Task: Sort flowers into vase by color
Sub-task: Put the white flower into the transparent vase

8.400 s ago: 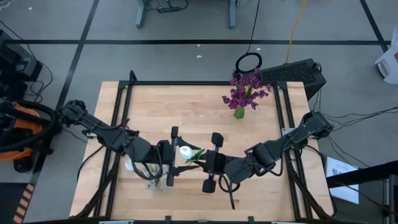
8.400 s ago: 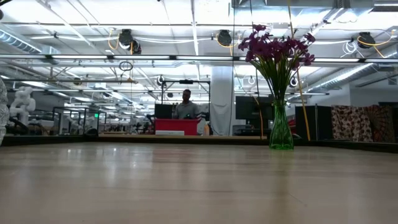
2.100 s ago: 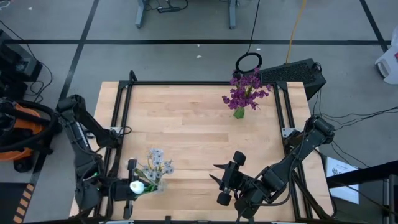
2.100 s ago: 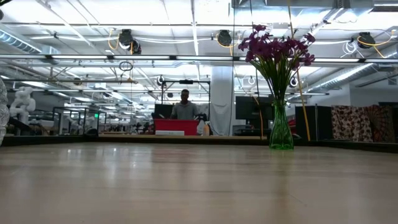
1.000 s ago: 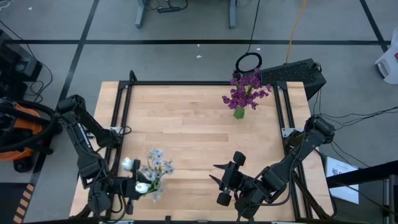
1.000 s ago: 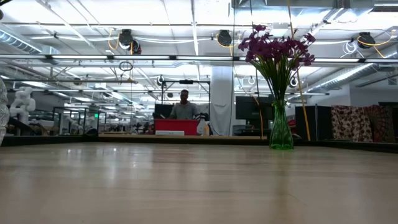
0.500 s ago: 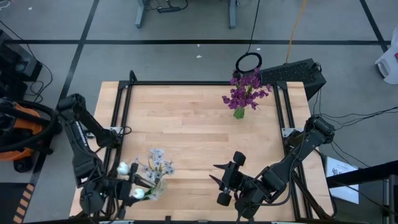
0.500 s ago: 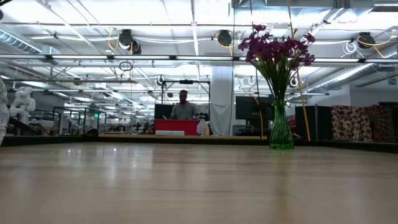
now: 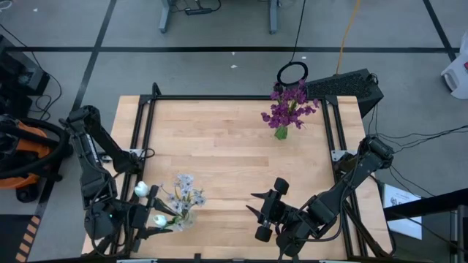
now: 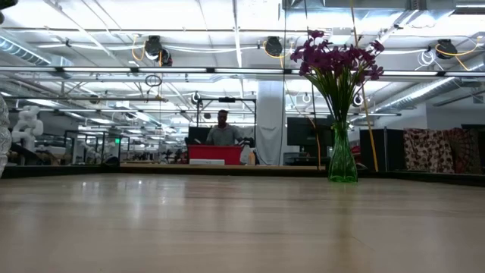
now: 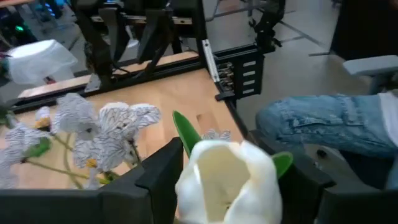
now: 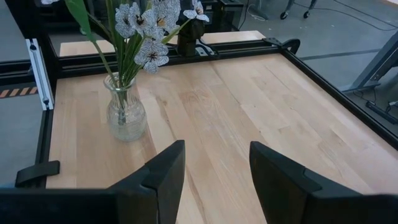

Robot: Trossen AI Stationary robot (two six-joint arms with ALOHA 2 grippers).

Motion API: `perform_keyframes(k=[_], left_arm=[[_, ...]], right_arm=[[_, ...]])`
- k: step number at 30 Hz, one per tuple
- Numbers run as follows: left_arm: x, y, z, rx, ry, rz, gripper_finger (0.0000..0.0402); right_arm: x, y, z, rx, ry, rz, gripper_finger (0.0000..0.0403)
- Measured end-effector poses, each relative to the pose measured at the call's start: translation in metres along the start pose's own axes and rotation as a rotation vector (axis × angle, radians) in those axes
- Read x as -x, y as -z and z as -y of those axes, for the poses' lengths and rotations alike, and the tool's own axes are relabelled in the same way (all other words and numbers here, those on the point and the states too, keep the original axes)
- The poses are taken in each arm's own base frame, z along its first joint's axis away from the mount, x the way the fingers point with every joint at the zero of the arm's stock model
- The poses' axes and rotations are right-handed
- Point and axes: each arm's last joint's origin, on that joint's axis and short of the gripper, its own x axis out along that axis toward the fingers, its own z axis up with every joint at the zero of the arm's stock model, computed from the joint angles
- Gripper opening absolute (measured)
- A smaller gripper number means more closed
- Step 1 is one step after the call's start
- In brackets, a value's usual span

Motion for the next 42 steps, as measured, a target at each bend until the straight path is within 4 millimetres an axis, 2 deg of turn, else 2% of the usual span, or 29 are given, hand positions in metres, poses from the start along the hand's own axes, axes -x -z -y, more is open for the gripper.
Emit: perform_keyframes(k=[8, 18, 24, 29, 38, 42], left_arm=[[-0.001, -0.001, 0.004, 0.042, 0.099, -0.018, 0.0205], [-0.001, -0.004, 0.005, 0.012, 0.124, 0.004, 0.014], [0.002, -0.004, 0.005, 0.009, 0.212, -0.017, 0.0134], [0.006, -0.008, -0.002, 0.028, 0.196, 0.003, 0.0159], [0.0, -0.012, -0.016, 0.05, 0.116, 0.018, 0.026], [0.001, -0.016, -0.021, 0.071, 0.107, 0.037, 0.0288]], right_arm=[[0.0, 0.0, 0.0, 0.003, 0.0, 0.0, 0.0171], [0.0, 0.0, 0.0, 0.004, 0.0, 0.0, 0.0171], [0.0, 0.0, 0.0, 0.004, 0.001, 0.0, 0.0171], [0.0, 0.0, 0.0, 0.004, 0.001, 0.0, 0.0171], [0.0, 0.0, 0.0, 0.004, 0.0, 0.0, 0.0171], [0.0, 0.0, 0.0, 0.004, 0.001, 0.0, 0.0171]])
